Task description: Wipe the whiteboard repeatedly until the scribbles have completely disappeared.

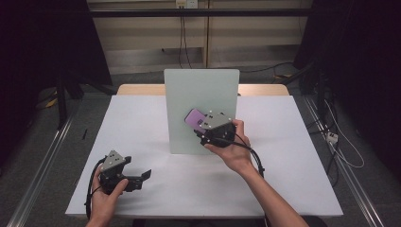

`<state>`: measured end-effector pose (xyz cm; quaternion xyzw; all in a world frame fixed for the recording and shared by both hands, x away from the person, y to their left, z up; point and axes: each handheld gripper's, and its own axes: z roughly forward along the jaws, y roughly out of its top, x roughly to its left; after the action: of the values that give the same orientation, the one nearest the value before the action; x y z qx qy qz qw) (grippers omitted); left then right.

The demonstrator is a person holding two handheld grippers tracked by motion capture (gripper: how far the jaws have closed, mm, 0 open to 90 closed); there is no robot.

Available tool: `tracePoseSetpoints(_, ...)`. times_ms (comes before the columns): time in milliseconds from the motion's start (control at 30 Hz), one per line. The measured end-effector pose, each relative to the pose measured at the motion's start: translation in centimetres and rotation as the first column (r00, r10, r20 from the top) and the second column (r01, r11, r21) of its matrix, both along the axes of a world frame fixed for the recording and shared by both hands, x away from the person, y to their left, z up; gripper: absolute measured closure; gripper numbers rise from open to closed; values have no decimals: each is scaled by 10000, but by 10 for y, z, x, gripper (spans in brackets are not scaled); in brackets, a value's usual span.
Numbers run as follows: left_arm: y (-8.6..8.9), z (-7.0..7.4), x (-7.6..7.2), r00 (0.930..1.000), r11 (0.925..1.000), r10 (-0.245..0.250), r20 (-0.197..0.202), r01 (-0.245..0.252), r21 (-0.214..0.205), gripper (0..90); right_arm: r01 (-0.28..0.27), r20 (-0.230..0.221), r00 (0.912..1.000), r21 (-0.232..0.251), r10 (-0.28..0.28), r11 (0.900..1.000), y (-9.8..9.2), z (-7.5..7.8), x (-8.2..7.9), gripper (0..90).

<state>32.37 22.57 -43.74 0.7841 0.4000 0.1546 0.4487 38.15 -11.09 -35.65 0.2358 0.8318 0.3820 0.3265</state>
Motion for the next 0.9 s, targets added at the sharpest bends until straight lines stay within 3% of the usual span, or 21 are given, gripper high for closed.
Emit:
tracePoseSetpoints(133,1,0,0,10000,10000,10,-6,-10,17,52,-419,-194,9989,402,427,9983,-3,-1,-2,417)
tracePoseSetpoints(633,1,2,-1,9999,10000,88,102,-88,6,52,-572,-526,9968,547,601,9969,-11,-2,-13,417)
tracePoseSetpoints(900,0,3,-2,9999,10000,91,112,-92,25,52,-438,-843,9952,792,505,9959,-26,-6,-18,417)
